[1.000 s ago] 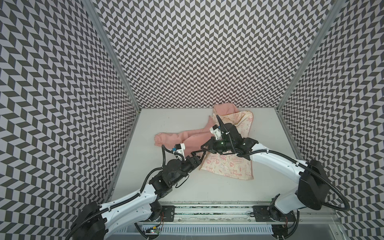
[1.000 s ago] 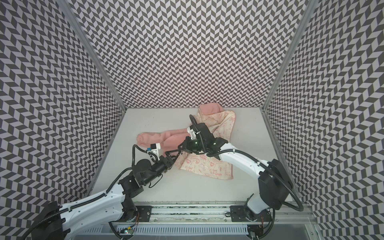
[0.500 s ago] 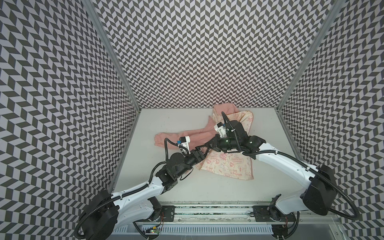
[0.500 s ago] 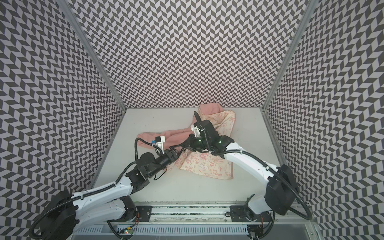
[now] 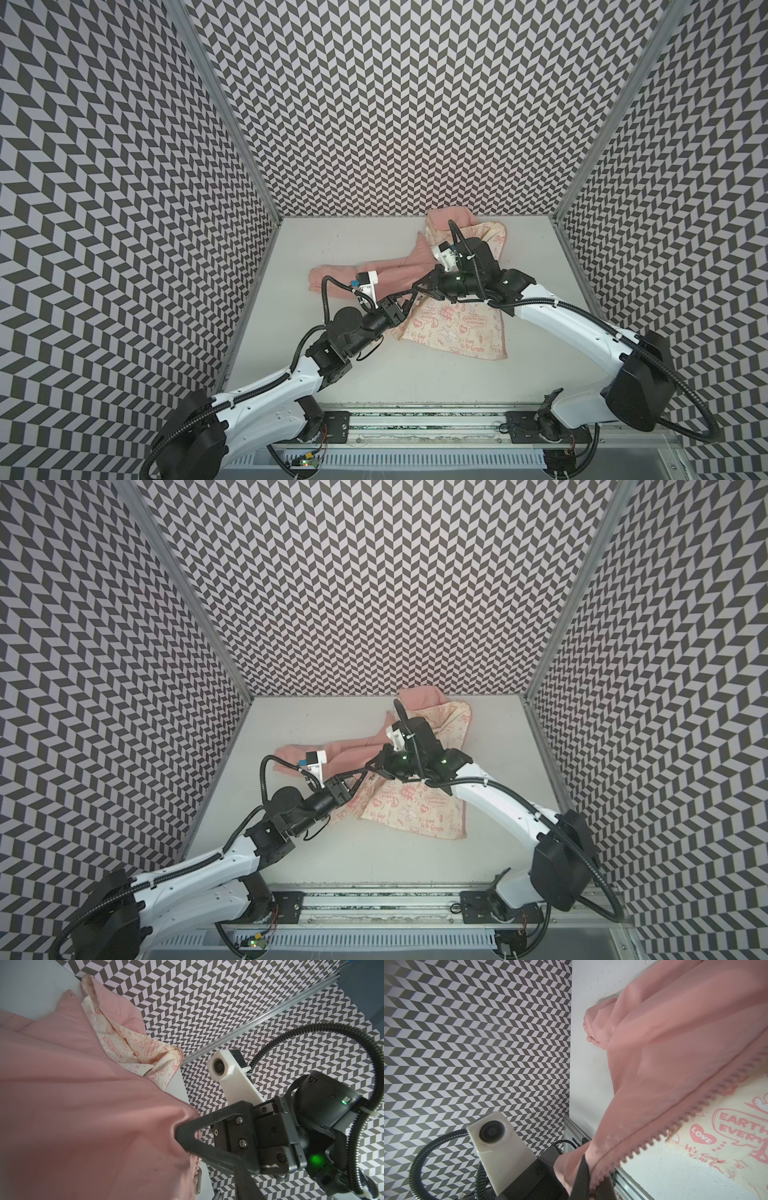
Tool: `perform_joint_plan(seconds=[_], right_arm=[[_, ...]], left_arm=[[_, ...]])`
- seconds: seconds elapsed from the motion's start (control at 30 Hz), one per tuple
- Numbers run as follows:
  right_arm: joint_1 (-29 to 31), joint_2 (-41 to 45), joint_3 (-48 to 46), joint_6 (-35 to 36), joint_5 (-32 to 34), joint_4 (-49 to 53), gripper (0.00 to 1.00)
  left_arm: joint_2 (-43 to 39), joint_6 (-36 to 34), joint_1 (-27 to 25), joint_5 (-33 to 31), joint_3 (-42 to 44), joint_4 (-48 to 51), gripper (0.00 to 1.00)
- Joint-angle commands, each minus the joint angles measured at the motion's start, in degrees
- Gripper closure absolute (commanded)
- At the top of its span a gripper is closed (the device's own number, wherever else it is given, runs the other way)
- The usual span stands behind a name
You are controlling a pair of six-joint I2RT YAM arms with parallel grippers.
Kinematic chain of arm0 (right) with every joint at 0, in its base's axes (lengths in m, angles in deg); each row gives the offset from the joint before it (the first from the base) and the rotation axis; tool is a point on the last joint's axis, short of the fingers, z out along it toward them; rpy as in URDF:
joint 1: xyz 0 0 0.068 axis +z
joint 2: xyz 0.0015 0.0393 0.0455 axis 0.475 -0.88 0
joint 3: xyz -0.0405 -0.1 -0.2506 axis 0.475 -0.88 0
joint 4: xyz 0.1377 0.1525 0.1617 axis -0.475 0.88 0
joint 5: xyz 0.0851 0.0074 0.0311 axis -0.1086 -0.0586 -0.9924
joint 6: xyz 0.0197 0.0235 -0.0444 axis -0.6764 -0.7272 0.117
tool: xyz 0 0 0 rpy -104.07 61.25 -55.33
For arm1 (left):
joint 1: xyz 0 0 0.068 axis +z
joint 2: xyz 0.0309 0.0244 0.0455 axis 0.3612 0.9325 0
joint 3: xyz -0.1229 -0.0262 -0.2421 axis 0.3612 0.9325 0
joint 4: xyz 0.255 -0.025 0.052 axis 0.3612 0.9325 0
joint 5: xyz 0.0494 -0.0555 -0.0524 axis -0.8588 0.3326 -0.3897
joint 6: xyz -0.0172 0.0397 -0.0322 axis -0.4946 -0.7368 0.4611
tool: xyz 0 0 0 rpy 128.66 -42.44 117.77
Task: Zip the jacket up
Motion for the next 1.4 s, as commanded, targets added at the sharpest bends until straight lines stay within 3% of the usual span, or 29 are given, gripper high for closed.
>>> perform_joint_plan(seconds=[0.0,0.67,1.0,1.37], right_arm=[[-0.10,2.07,0.04,-1.02,-0.58,-2.84,1.00],[-0.09,4.03,-1.32,-1.05,-0.07,-2.96,1.00],[-0.71,4.96,-1.63,0.16,0.39,-1.30,1.00],[-2.32,6.33,-2.16,2.04,-0.15,1.18,1.00]], left_arm=[[1.11,-0.62,0.27,1.68,-0.60,-1.78,0.63],[4.61,1.24,0.62,3.67,-0.17,-5.85,0.79],[5.69,2.04,1.07,5.75,-0.38,-7.04,0.70],[9.38,2.33,2.10,11.68,-2.03,-10.69,0.70]])
